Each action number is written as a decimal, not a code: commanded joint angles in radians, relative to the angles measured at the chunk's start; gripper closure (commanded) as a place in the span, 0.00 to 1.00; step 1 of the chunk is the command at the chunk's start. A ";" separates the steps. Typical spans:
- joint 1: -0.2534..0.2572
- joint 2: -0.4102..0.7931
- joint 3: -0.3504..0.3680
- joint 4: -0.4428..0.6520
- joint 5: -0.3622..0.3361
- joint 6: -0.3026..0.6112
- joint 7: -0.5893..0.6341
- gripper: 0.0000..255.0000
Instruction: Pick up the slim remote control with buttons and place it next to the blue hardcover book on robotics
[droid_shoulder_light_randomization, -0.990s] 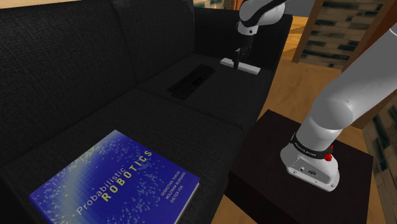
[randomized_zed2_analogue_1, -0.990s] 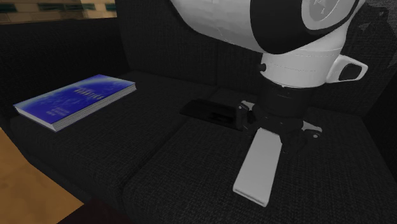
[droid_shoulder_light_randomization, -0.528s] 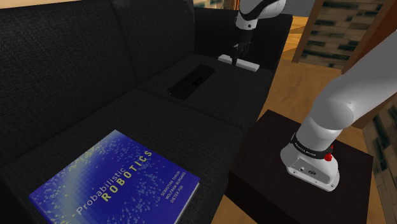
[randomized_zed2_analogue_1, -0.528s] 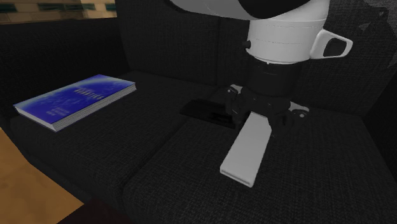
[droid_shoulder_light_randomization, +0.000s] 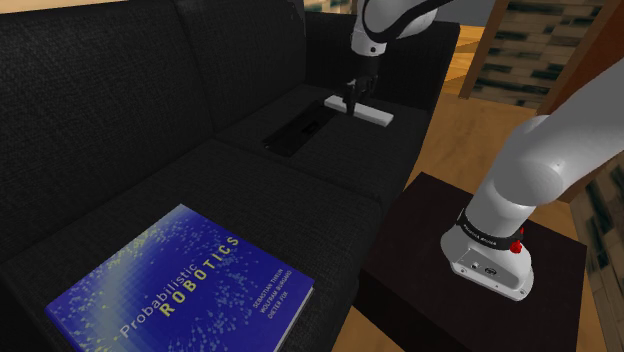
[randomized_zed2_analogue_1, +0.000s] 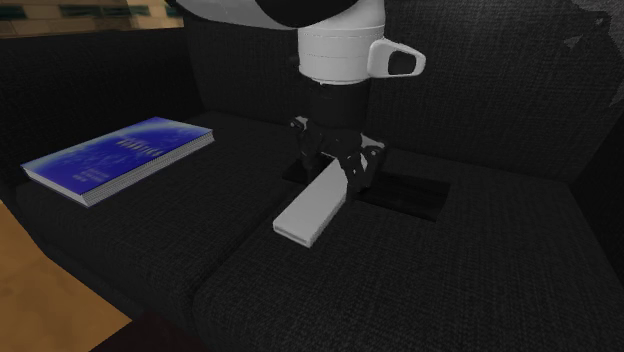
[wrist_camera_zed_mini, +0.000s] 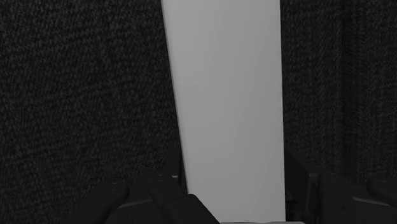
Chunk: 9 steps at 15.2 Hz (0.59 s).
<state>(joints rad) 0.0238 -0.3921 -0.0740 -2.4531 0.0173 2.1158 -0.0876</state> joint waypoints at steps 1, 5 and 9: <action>0.024 -0.005 0.039 -0.006 0.014 0.002 0.055 1.00; 0.068 -0.004 0.114 -0.005 0.040 0.006 0.156 1.00; 0.111 0.015 0.189 0.015 0.063 0.011 0.258 1.00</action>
<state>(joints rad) 0.1229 -0.3813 0.0939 -2.4476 0.0742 2.1296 0.1402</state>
